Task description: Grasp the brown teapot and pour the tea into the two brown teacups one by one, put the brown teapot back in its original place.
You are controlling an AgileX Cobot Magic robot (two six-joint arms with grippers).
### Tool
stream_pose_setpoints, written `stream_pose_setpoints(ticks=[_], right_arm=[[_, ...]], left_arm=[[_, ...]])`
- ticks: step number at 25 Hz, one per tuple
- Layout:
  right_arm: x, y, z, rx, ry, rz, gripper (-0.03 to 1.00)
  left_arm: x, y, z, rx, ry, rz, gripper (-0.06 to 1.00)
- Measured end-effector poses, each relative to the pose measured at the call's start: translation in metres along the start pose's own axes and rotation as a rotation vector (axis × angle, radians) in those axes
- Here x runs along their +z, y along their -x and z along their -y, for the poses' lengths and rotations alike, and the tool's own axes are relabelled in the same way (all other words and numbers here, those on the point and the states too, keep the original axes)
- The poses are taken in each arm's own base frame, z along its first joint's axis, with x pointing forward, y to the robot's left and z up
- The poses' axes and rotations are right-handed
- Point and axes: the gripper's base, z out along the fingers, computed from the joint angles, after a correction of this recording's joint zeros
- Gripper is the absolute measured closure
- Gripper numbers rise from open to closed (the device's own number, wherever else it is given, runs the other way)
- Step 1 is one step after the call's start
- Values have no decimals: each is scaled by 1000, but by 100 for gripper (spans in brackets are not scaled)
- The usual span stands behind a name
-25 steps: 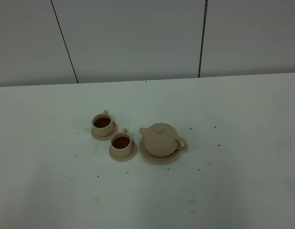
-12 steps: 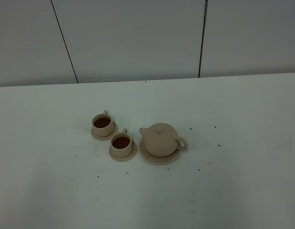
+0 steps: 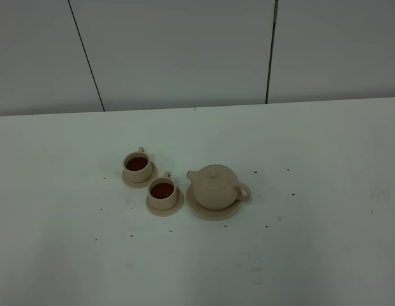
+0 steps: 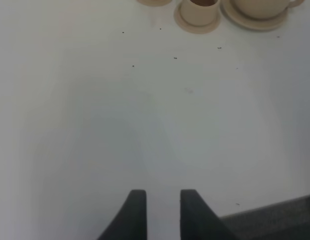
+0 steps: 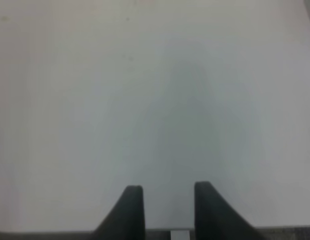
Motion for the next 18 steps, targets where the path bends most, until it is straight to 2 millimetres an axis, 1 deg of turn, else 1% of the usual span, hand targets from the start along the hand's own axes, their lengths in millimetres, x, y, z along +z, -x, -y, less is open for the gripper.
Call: stream_pose_setpoints(ticks=[3, 5, 8, 10, 12, 15, 18], right_arm=[[0, -1, 3, 33, -35, -7, 73], [-4, 1, 5, 67, -51, 5, 73], [-15, 11, 6, 155, -55, 92, 73], [-17, 16, 6, 190, -58, 142, 73], [-15, 17, 6, 216, -49, 160, 73], [-2, 13, 5, 237, -38, 142, 73], [-1, 13, 5, 245, -38, 148, 73]], left_arm=[[0, 0, 0, 0, 0, 0, 71], [0, 0, 0, 0, 0, 0, 71], [0, 0, 0, 0, 0, 0, 71], [0, 0, 0, 0, 0, 0, 71], [0, 0, 0, 0, 0, 0, 71], [0, 0, 0, 0, 0, 0, 71], [0, 0, 0, 0, 0, 0, 71]])
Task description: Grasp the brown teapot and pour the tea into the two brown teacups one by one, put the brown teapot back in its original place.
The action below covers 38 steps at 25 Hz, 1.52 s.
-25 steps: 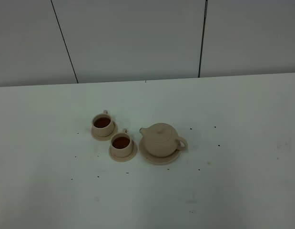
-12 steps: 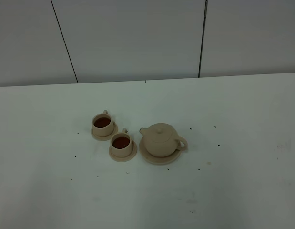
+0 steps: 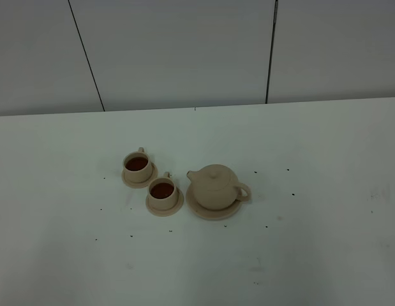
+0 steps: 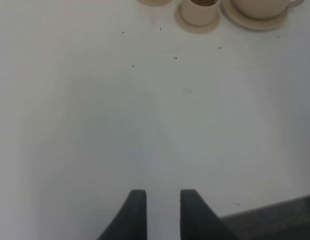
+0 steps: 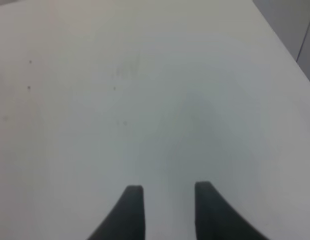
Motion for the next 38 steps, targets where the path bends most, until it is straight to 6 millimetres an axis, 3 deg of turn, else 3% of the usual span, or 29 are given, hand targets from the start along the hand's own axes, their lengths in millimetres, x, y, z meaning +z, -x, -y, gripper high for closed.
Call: stream_pose_setpoints(ticks=[24, 38], right_arm=[[0, 0, -2, 4, 20, 4, 73], [0, 0, -5, -61, 122, 0, 73]], left_arm=[[0, 0, 0, 0, 0, 0, 71], [0, 0, 0, 0, 0, 0, 71]])
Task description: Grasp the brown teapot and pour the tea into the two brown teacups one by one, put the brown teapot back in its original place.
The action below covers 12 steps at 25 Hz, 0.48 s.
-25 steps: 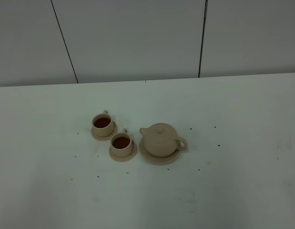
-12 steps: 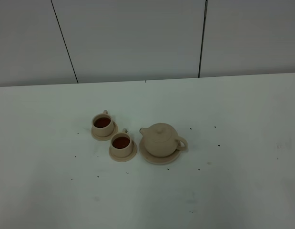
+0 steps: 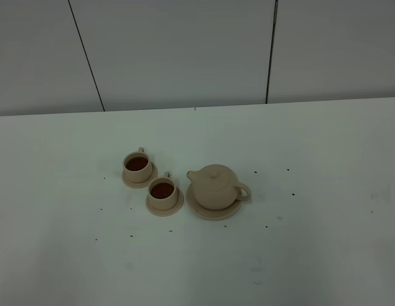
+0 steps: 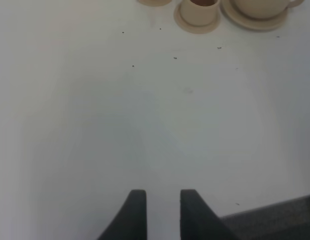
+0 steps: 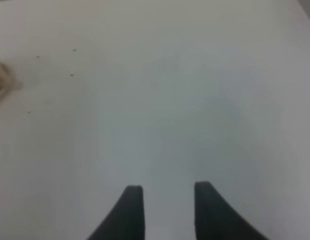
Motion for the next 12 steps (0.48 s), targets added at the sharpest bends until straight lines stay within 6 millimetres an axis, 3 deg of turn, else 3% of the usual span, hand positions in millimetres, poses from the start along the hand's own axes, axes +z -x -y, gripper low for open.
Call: stream_pose_setpoints(ticks=[12], right_arm=[[0, 0, 0, 0, 2, 0, 73]], left_arm=[[0, 0, 0, 0, 0, 0, 71]])
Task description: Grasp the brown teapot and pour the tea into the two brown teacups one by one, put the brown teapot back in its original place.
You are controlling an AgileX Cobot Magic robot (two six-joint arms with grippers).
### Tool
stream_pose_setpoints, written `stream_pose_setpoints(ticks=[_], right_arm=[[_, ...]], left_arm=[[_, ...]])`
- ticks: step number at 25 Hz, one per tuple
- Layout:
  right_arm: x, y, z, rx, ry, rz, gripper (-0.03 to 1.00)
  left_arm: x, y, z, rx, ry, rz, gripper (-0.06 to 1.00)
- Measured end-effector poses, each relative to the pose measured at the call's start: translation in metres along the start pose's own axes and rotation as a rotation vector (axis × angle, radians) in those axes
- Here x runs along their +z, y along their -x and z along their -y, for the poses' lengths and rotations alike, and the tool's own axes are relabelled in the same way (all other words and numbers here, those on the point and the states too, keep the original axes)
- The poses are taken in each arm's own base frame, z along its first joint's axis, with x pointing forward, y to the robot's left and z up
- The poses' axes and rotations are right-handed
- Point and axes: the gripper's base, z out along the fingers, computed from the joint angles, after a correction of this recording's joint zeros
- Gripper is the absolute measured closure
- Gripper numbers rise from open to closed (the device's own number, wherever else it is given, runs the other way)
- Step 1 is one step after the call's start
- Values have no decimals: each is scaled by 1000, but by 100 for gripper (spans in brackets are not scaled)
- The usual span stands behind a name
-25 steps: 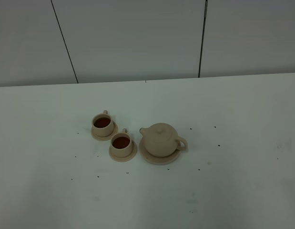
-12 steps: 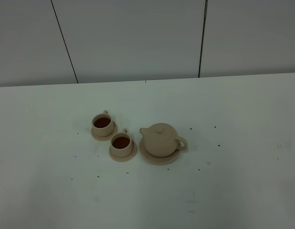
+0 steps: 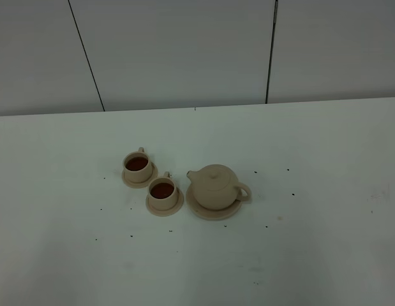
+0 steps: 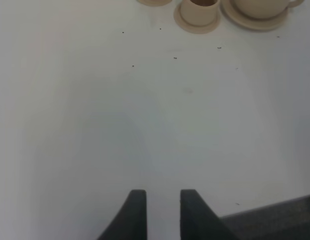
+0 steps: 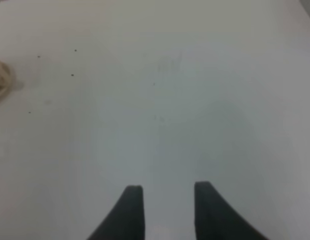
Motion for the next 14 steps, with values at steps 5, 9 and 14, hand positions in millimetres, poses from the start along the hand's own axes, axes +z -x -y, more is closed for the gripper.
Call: stream_pose_setpoints(ticks=[5, 9, 14], right_arm=[[0, 0, 0, 1, 2, 0, 73], [0, 0, 0, 1, 2, 0, 73], [0, 0, 0, 1, 2, 0, 73]], left_arm=[[0, 0, 0, 0, 0, 0, 71], [0, 0, 0, 0, 0, 0, 71], [0, 0, 0, 0, 0, 0, 71]])
